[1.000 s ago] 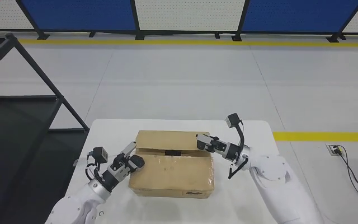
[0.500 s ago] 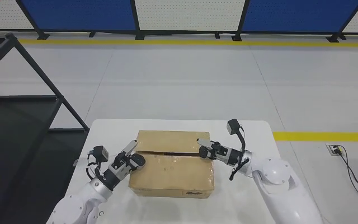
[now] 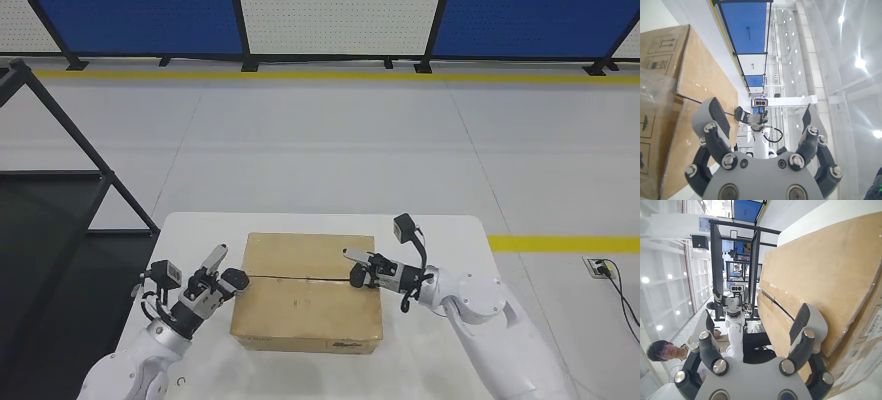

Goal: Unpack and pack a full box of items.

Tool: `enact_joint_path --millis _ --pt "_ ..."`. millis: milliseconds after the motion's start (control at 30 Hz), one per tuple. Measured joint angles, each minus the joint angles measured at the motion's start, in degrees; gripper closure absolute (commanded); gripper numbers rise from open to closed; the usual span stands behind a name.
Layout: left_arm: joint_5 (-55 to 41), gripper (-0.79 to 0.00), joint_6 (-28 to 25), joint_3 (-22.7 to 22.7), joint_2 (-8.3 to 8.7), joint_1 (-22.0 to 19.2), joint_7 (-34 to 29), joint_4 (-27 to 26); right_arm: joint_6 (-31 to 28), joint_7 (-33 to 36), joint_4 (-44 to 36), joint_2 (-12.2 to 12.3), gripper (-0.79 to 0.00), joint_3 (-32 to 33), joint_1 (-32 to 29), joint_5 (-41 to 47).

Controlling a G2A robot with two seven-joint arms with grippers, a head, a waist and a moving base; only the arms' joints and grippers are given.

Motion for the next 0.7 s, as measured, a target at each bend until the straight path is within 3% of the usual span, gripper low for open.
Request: enact_joint_path --millis 300,700 --pt "-3.42 -0.785 -2.90 -8.38 0.04 4.47 6.29 3.26 -2.03 0.28 2.16 -0.28 -0.785 -1.28 1.14 0.94" --pt "-1.86 -0.785 -1.48 -9.64 0.11 6.62 6.22 5.74 -3.71 -0.74 4.61 -0.54 -0.785 -2.01 1.96 1.81"
